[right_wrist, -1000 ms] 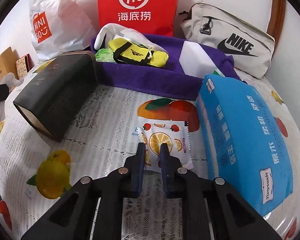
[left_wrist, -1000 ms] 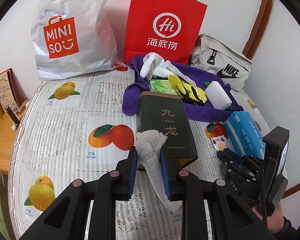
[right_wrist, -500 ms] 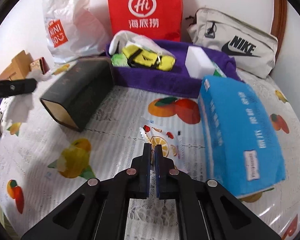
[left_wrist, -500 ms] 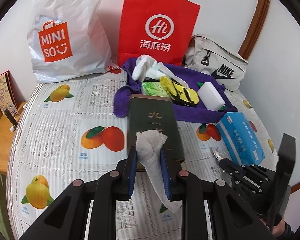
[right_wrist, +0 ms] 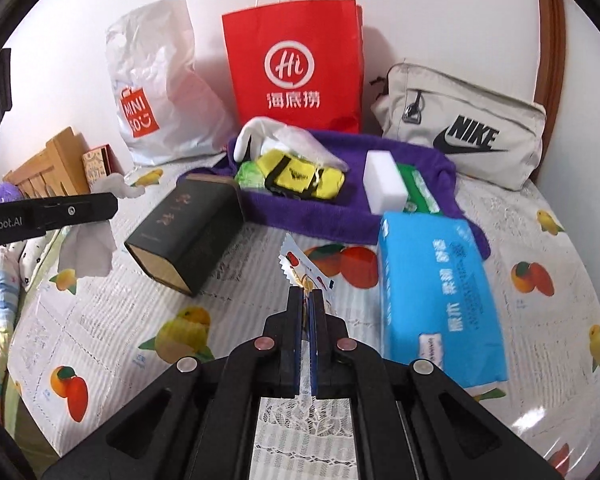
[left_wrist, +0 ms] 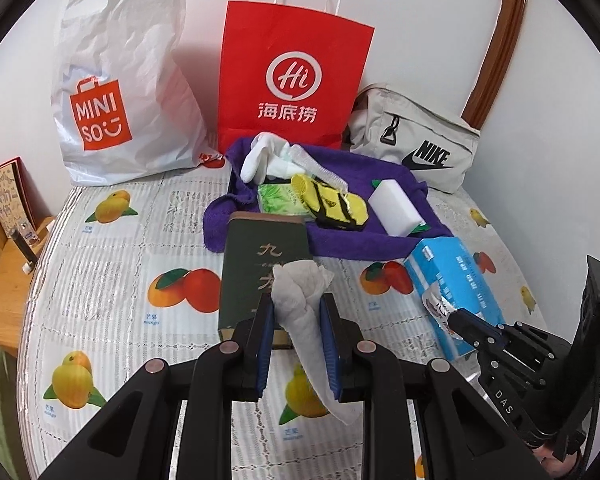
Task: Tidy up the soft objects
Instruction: 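Carry the packet in the right tool and tissue in the left tool over the towel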
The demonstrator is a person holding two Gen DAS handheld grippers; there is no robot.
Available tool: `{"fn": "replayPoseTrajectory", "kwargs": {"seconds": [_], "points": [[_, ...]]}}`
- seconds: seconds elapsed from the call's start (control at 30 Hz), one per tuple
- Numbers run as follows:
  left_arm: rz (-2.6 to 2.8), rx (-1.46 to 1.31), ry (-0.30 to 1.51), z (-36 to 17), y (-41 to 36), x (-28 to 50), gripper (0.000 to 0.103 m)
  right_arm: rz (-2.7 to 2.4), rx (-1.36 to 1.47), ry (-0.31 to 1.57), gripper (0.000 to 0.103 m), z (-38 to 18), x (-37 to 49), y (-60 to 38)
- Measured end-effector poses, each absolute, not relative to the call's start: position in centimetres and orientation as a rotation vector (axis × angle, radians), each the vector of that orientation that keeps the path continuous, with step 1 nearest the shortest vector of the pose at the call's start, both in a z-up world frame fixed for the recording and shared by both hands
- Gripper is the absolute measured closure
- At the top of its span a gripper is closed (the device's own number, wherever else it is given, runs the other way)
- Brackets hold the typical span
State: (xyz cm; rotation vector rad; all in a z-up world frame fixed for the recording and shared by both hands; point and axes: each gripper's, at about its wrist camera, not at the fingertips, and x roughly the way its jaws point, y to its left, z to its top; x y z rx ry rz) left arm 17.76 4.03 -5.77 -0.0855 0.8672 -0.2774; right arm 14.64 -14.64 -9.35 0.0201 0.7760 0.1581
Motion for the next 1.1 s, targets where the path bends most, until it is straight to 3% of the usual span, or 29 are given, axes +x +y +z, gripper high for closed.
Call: {"fn": "replayPoseTrajectory", "kwargs": {"seconds": [0.63,1.1], "points": [[-0.270,-0.054,0.820,-2.5,1.3,19.0,0.082,0.188,0.040,0.681,0.101,-4.8,16.9,-17.6],[-0.269,-0.044,0.832,-3.2,-0.5,24.9,0.082,0.147,0.013,0.651,0.101,-3.4,23.2,-21.3]]}}
